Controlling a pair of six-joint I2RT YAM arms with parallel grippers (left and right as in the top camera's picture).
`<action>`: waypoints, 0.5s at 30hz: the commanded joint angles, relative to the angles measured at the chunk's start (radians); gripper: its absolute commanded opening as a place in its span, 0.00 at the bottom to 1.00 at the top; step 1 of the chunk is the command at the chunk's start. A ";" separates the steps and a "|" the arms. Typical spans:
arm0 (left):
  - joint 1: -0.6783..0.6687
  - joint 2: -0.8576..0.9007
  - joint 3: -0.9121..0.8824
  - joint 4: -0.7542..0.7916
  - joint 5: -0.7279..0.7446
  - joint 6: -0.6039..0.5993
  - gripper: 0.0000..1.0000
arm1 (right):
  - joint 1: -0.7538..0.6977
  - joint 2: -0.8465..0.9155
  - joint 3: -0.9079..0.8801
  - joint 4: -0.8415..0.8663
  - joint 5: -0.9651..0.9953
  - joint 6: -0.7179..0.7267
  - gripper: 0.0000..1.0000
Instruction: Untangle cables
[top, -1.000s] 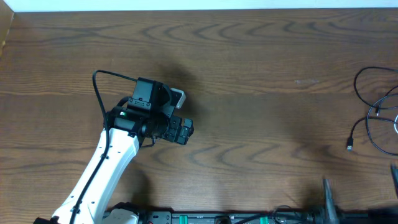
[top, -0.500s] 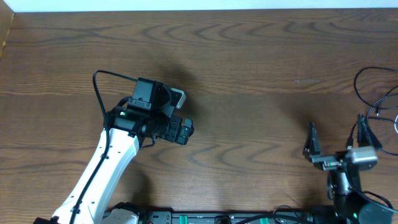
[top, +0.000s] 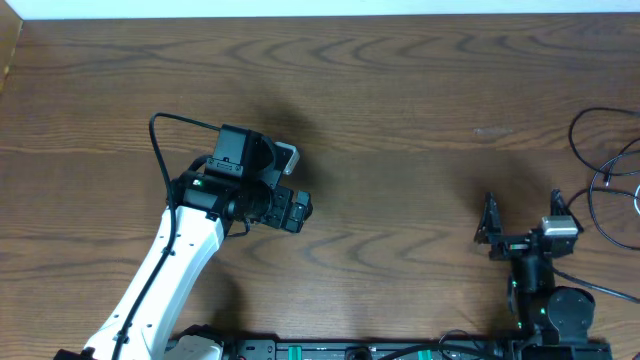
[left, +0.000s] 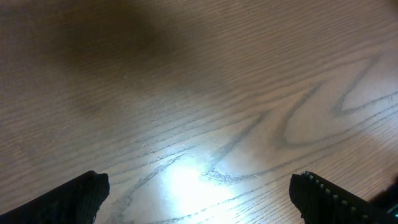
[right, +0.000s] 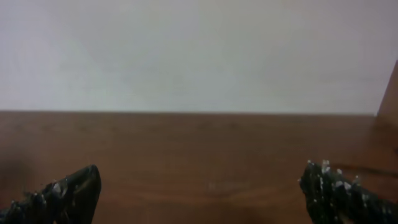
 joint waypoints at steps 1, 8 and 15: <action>0.003 -0.004 0.012 -0.003 0.015 0.010 0.99 | 0.002 -0.008 -0.011 -0.031 0.019 0.019 0.99; 0.003 -0.004 0.012 -0.007 0.015 0.010 0.99 | 0.002 -0.008 -0.011 -0.160 0.046 0.019 0.99; 0.003 -0.004 0.012 -0.014 0.015 0.010 0.99 | 0.002 0.000 -0.011 -0.170 0.036 0.055 0.99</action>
